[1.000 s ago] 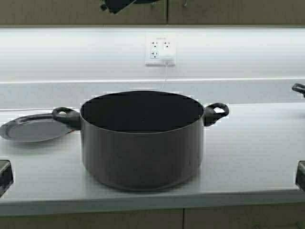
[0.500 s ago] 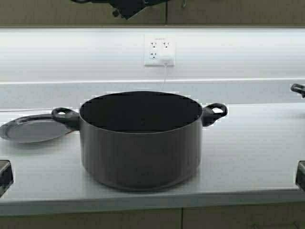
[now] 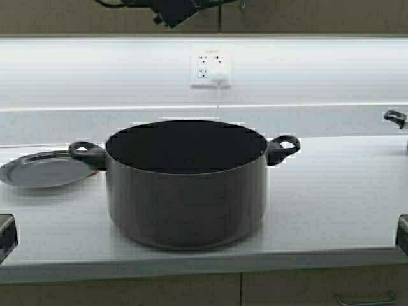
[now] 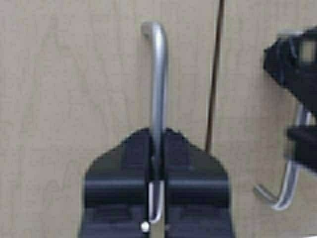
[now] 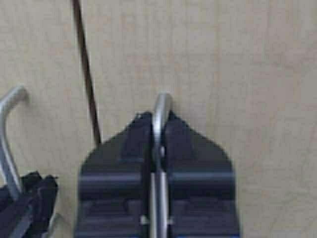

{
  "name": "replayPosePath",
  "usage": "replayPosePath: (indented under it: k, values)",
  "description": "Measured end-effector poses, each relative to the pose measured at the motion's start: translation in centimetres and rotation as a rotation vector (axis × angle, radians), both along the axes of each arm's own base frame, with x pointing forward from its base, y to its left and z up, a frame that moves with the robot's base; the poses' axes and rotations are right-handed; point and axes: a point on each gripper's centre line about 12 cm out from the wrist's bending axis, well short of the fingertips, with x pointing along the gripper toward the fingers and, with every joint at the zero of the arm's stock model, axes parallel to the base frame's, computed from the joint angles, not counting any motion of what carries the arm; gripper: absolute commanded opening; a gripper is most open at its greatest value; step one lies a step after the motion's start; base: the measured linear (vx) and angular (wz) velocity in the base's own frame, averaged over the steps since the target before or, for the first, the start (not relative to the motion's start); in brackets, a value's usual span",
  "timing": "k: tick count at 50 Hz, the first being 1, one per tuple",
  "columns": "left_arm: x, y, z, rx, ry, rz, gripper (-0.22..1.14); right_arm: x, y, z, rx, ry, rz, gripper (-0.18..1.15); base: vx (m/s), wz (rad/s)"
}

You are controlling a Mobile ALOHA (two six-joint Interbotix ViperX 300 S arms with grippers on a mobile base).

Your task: Open the cabinet, put the pot inside, then close it

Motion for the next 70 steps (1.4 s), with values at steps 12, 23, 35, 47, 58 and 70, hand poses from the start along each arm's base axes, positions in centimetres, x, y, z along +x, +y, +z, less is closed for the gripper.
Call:
replayPosePath:
  k: [12,23,35,47,58,70]
  values:
    - [-2.0,0.6,0.6,0.036,0.103,-0.088,0.03,-2.7,-1.1,0.5,-0.006,0.054,0.049,0.06,0.00,0.01]
    - [-4.2,2.3,1.7,0.069,0.192,-0.163,0.03,-5.5,-2.3,1.3,-0.016,0.109,0.105,0.06,-0.02,0.00]
    - [-6.2,4.0,2.4,0.111,0.245,-0.222,0.03,-7.7,-4.5,1.6,-0.030,0.137,0.115,0.06,-0.07,0.02]
    - [-8.1,5.2,3.2,0.141,0.294,-0.286,0.03,-10.2,-8.8,1.7,-0.064,0.189,0.100,0.06,-0.06,0.06]
    - [-9.9,6.4,3.6,0.142,0.309,-0.308,0.03,-12.3,-12.2,1.6,-0.079,0.205,0.049,0.06,-0.05,0.07]
    - [-12.1,8.6,4.2,0.132,0.310,-0.315,0.03,-13.8,-15.0,1.7,-0.083,0.216,-0.007,0.06,-0.07,0.08]
